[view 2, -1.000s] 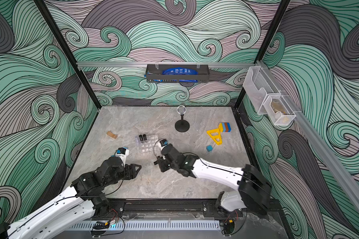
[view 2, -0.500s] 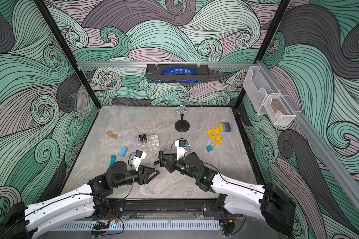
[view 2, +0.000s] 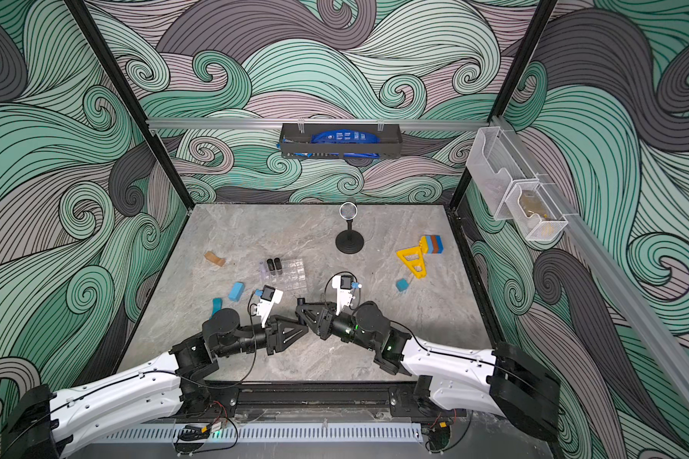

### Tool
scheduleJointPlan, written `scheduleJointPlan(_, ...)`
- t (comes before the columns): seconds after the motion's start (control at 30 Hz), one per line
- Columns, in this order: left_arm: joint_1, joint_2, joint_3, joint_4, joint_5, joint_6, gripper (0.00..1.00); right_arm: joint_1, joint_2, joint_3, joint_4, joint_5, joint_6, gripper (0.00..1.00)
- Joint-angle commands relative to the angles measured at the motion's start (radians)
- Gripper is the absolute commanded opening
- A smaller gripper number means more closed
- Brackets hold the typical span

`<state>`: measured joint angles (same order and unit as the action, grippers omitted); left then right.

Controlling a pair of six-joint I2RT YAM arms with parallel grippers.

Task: Arrange the lipsticks in the organizer
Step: Pick up the lipstick at the center of the board.

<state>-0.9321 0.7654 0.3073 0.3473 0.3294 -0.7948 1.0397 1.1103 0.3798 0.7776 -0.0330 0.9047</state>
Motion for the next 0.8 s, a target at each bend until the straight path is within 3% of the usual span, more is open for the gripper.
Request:
scheduleJointPlan(0.0, -0.004, -0.001, 0.034, 0.037, 0.001, 0.014, 0.36, 0.009, 0.005, -0.006, 0.076, -0.012, 0.015, 0.11)
scheduleJointPlan(0.27, -0.004, 0.005, 0.039, 0.034, -0.037, 0.016, 0.31, 0.016, 0.024, -0.020, 0.106, -0.007, 0.021, 0.11)
scheduleJointPlan(0.5, -0.004, -0.006, 0.034, 0.010, -0.062, 0.019, 0.18, 0.016, 0.050, -0.016, 0.128, -0.005, 0.007, 0.14)
scheduleJointPlan(0.6, -0.004, -0.016, 0.023, -0.003, -0.077, 0.038, 0.15, 0.016, 0.056, -0.016, 0.133, 0.005, 0.005, 0.20)
scheduleJointPlan(0.77, -0.004, -0.027, 0.029, -0.077, -0.104, 0.126, 0.12, 0.016, 0.038, -0.010, 0.085, 0.064, 0.015, 0.38)
